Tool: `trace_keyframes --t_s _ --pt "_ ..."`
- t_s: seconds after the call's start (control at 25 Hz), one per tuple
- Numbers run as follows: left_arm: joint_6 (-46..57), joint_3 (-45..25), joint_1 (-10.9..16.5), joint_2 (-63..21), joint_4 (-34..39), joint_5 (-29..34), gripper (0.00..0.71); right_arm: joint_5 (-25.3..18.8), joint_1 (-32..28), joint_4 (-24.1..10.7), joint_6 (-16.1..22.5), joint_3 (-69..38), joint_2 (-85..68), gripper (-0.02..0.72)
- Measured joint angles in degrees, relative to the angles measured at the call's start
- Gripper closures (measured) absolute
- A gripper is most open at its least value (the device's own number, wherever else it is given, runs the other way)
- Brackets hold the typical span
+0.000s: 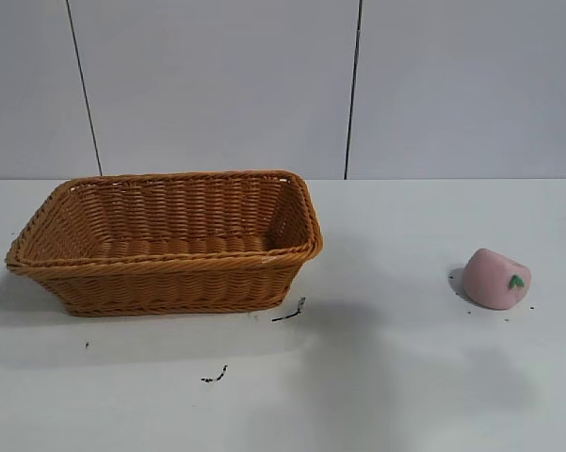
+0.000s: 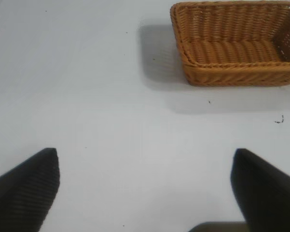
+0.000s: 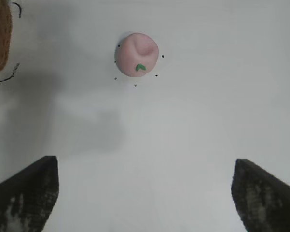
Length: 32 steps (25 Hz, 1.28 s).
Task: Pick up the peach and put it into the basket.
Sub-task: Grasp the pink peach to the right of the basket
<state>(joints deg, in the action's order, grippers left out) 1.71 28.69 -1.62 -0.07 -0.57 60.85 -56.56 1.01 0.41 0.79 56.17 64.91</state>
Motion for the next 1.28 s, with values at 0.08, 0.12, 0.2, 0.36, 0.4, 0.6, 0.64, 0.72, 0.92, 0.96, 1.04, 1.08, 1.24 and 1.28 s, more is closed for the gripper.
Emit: trace_keyframes --t_s 0.08,0.12,0.2,0.36,0.4,0.6,0.64,0.72,0.92,0.96,1.04,1.08,1.24,1.28 --pt "0.0 0.0 0.0 0.0 0.0 0.0 0.017 0.1 0.0 0.0 0.0 4.4 7.3 0.031" --pt "0.0 0.0 0.0 0.0 0.0 0.0 0.017 0.1 0.0 0.0 0.0 6.8 11.0 0.031" --pt "0.0 0.0 0.0 0.0 0.0 0.0 0.017 0.5 0.0 0.0 0.0 10.8 17.3 0.031" --pt "0.0 0.0 0.0 0.0 0.0 0.0 0.017 1.7 0.0 0.0 -1.2 16.5 28.3 0.031" --pt "0.0 0.0 0.0 0.0 0.0 0.0 0.017 2.1 0.0 0.1 -1.5 17.3 30.6 0.031" --pt "0.0 0.0 0.0 0.0 0.0 0.0 0.017 4.3 0.0 0.2 -4.0 18.0 37.9 0.031" --pt "0.0 0.0 0.0 0.0 0.0 0.0 0.017 4.4 0.2 0.2 -4.5 18.0 38.9 0.031" --pt "0.0 0.0 0.0 0.0 0.0 0.0 0.017 4.8 0.9 0.2 -5.2 18.0 39.9 0.031" --pt "0.0 0.0 0.0 0.0 0.0 0.0 0.017 8.6 2.2 0.4 -5.4 18.1 40.2 0.031" --pt "0.0 0.0 0.0 0.0 0.0 0.0 0.017 9.0 2.2 0.4 -5.4 18.1 40.2 0.031" --pt "0.0 0.0 0.0 0.0 0.0 0.0 0.017 10.2 2.2 0.3 -5.4 18.1 40.8 0.031" --pt "0.0 0.0 0.0 0.0 0.0 0.0 0.017 10.6 2.2 0.3 -5.4 18.1 41.4 0.031" --pt "0.0 0.0 0.0 0.0 0.0 0.0 0.017 12.9 2.2 0.7 -5.4 18.1 45.7 0.031" --pt "0.0 0.0 0.0 0.0 0.0 0.0 0.017 13.9 2.2 0.8 -5.4 18.1 46.9 0.031"
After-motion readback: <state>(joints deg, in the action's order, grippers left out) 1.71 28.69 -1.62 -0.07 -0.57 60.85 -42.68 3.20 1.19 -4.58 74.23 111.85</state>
